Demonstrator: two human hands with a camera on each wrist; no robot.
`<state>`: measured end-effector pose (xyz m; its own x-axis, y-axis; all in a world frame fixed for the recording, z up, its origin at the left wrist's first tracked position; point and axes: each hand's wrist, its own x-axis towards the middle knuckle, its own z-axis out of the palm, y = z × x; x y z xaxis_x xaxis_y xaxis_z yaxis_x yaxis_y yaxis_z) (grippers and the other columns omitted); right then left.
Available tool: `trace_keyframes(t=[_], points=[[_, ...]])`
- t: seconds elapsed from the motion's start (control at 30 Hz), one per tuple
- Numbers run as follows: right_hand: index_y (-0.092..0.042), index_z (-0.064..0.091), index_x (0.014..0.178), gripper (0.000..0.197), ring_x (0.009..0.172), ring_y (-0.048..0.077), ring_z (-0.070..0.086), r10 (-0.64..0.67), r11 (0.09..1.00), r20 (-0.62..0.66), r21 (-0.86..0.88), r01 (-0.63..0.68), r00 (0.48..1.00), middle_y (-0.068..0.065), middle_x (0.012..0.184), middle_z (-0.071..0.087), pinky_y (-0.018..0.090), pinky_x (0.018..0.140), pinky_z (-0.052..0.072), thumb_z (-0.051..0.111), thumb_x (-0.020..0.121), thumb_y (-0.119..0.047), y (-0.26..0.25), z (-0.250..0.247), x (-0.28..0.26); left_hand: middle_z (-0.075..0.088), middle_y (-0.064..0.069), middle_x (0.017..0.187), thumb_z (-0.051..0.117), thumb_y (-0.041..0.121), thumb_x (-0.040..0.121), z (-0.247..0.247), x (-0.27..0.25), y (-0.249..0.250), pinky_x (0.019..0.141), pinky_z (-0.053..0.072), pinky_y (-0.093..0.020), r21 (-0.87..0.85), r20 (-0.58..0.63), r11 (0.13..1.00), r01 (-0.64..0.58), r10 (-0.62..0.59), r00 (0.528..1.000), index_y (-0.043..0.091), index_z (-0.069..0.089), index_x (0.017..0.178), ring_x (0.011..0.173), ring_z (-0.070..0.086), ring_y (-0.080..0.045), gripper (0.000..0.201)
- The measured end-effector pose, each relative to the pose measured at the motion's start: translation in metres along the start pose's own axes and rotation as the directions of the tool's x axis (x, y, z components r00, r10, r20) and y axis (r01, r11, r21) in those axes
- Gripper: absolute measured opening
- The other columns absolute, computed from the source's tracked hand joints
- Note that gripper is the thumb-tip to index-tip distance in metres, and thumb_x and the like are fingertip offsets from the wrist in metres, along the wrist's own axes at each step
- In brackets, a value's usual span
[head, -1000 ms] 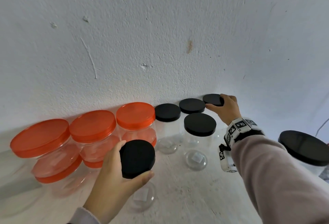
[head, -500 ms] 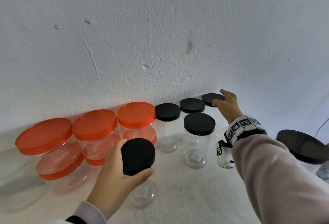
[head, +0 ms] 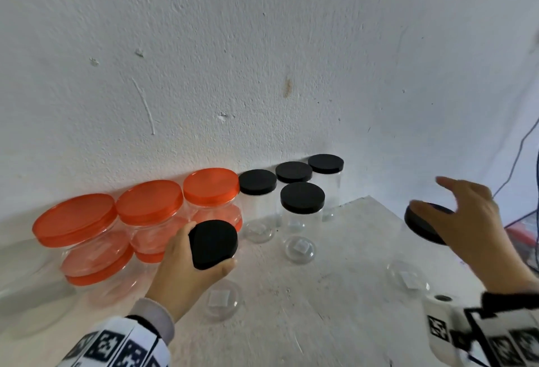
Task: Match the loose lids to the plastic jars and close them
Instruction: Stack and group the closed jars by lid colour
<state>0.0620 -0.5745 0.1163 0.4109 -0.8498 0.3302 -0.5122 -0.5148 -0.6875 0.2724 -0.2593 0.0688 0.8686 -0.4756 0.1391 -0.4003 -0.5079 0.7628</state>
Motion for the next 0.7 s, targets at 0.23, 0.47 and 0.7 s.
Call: trace_keyframes(t=[0.23, 0.47, 0.7], points=[[-0.012, 0.046, 0.132, 0.074, 0.093, 0.032, 0.049, 0.158, 0.987, 0.205, -0.05, -0.151, 0.966, 0.017, 0.126, 0.043, 0.038, 0.079, 0.043, 0.08, 0.072, -0.039, 0.036, 0.003, -0.004, 0.039, -0.005, 0.139, 0.08, 0.044, 0.067, 0.006, 0.001, 0.008, 0.101, 0.042, -0.038, 0.006, -0.02, 0.999, 0.037, -0.036, 0.999, 0.017, 0.024, 0.145, 0.125, 0.042, -0.023, 0.1], [-0.009, 0.038, 0.141, 0.083, 0.094, 0.022, 0.041, 0.045, 0.998, 0.202, 0.022, -0.051, 0.978, 0.011, 0.125, 0.042, 0.032, 0.078, 0.035, 0.08, 0.074, -0.036, 0.012, 0.037, 0.016, 0.043, -0.001, 0.132, 0.082, 0.048, 0.061, 0.032, 0.008, 0.033, 0.095, 0.044, -0.032, -0.055, -0.002, 0.998, 0.025, -0.026, 1.0, 0.017, 0.024, 0.14, 0.119, 0.045, -0.019, 0.103], [-0.011, 0.042, 0.133, 0.073, 0.096, 0.021, 0.044, -0.039, 0.997, 0.302, 0.07, 0.019, 0.952, 0.001, 0.113, 0.037, 0.03, 0.076, 0.037, 0.079, 0.074, -0.034, -0.02, 0.08, 0.051, 0.037, -0.009, 0.137, 0.079, 0.046, 0.069, 0.063, 0.035, 0.059, 0.103, 0.04, -0.036, 0.041, -0.024, 0.998, 0.052, -0.051, 0.998, 0.008, 0.024, 0.14, 0.126, 0.041, -0.024, 0.098]])
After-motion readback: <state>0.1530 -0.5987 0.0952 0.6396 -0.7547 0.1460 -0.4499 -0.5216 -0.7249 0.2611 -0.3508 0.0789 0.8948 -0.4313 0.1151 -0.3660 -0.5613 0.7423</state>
